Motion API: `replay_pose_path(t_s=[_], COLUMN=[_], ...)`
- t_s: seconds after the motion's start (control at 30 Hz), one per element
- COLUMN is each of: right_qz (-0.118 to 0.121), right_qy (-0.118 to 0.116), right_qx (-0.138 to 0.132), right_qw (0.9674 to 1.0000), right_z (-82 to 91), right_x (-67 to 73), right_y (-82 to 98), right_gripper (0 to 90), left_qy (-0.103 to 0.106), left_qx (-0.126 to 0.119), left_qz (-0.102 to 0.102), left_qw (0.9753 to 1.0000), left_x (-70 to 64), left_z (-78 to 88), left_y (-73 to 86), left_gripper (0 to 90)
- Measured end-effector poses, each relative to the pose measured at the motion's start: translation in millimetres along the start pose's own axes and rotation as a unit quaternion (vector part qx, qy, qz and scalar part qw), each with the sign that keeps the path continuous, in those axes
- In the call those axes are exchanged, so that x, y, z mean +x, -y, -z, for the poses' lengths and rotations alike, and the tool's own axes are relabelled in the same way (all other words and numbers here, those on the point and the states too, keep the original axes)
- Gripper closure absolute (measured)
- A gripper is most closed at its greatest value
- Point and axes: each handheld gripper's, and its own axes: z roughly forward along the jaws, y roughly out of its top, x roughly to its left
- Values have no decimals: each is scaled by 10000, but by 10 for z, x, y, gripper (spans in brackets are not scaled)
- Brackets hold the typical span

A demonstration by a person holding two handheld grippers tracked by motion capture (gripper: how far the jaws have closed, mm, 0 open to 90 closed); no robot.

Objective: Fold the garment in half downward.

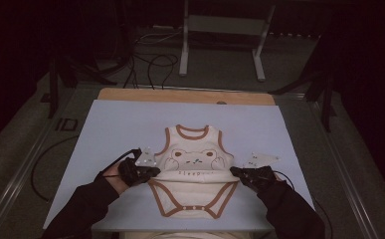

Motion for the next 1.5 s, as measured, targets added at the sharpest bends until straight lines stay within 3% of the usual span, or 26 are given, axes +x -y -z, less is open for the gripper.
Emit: replay_pose_path(t_s=[0.47,0.67,0.9,1.17,1.3,1.5], right_qz=[51,101,69,-72,-165,-262], right_qy=[-85,-125,-234,-359,-443,-489], right_qx=[13,7,4,118,200,311], right_qw=[10000,9999,9997,9993,9987,9980], right_z=[127,189,278,245,216,173], right_x=[136,223,322,430,455,473], right_y=[88,106,176,335,407,507], right_gripper=[895,895,895,895,895,894], left_qy=[230,230,362,608,636,714], left_qx=[-34,3,28,12,123,131], left_qz=[-150,-278,-258,-69,-122,-40], left_qw=[9996,9993,9990,9981,9978,9974], left_x=[-207,-295,-417,-484,-509,-548], left_z=[144,196,223,151,113,68], left_y=[42,61,151,272,316,360], left_gripper=[894,893,893,892,892,889])
